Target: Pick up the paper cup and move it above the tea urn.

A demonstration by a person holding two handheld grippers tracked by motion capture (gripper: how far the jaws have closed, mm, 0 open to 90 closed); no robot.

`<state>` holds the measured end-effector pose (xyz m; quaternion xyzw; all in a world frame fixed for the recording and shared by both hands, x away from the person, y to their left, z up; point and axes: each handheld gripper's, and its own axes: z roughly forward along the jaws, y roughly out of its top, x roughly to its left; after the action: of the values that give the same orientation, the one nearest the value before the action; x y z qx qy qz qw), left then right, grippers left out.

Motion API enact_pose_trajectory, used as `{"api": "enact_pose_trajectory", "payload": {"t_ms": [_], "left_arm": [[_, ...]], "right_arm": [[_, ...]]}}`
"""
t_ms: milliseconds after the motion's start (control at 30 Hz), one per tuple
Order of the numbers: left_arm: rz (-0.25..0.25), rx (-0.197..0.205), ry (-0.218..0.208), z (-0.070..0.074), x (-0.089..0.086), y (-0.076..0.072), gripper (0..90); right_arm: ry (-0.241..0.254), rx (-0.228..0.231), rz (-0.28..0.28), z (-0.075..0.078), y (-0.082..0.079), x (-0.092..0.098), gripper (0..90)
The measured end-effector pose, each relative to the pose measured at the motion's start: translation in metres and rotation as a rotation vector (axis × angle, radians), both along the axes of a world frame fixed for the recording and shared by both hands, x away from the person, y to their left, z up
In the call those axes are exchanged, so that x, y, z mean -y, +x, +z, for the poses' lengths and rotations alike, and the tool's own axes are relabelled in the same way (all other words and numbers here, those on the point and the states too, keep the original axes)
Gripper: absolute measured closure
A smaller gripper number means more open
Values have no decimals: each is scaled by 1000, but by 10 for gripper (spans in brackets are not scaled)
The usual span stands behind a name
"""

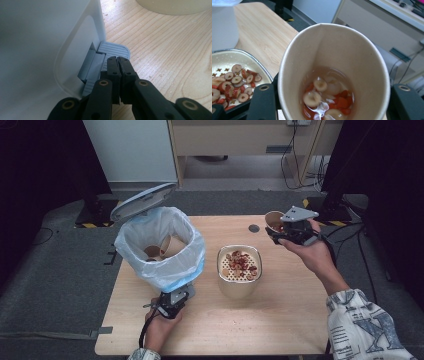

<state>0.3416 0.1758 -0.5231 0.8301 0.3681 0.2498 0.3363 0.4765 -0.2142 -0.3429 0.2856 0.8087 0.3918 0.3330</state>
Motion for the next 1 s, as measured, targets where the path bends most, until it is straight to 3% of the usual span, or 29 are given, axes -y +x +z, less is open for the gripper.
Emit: {"api": "enact_pose_trajectory", "payload": {"t_ms": [100,267,567,1000], "left_arm": [[-2,2,4,0,0,0,874],[-3,4,6,0,0,0,874],[-6,1,9,0,0,0,874],[-6,3,6,0,0,0,874]], "right_arm": [[-43,28,57,2,0,-9,372],[-43,35,56,8,-2,-13,373],[-63,42,107,14,-6,-27,373],[-83,66,118,24,-2,-30,374]]}}
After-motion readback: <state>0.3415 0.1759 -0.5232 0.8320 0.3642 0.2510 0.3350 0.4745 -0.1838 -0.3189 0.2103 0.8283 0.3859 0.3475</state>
